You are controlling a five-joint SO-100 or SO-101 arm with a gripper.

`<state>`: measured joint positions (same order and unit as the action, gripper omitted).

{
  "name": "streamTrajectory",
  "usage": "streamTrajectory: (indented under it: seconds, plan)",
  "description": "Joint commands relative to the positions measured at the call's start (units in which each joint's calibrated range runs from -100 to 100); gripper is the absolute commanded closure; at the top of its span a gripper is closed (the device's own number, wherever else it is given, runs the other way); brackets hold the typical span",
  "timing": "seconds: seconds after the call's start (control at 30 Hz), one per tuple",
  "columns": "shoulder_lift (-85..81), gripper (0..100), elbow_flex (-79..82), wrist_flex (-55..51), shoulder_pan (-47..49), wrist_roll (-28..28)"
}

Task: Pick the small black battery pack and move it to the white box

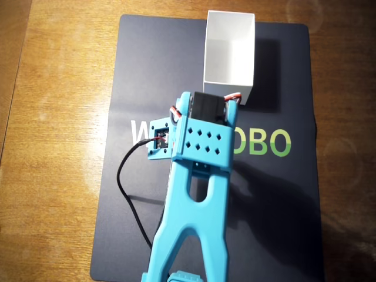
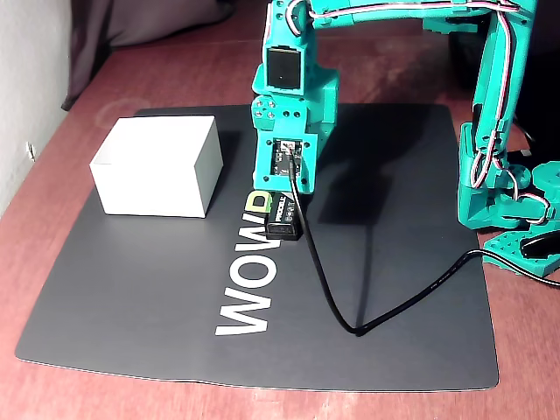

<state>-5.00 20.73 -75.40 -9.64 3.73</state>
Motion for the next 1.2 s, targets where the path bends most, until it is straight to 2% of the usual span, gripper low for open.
streamTrajectory:
  seconds: [0.0,0.17,0.37,0.67,1.17]
  plan:
    - [0.57,87,-2.00,0.38,-0.15,0.21]
    - [3.99,86,-2.09,0.38,0.08,0.26]
    - [5.04,73,-2.09,0.91,0.08,-0.17]
    - [9.08,73,-2.09,5.99,0.20,-0.12]
    - [11.88,73,-1.91,5.99,2.66,0.21]
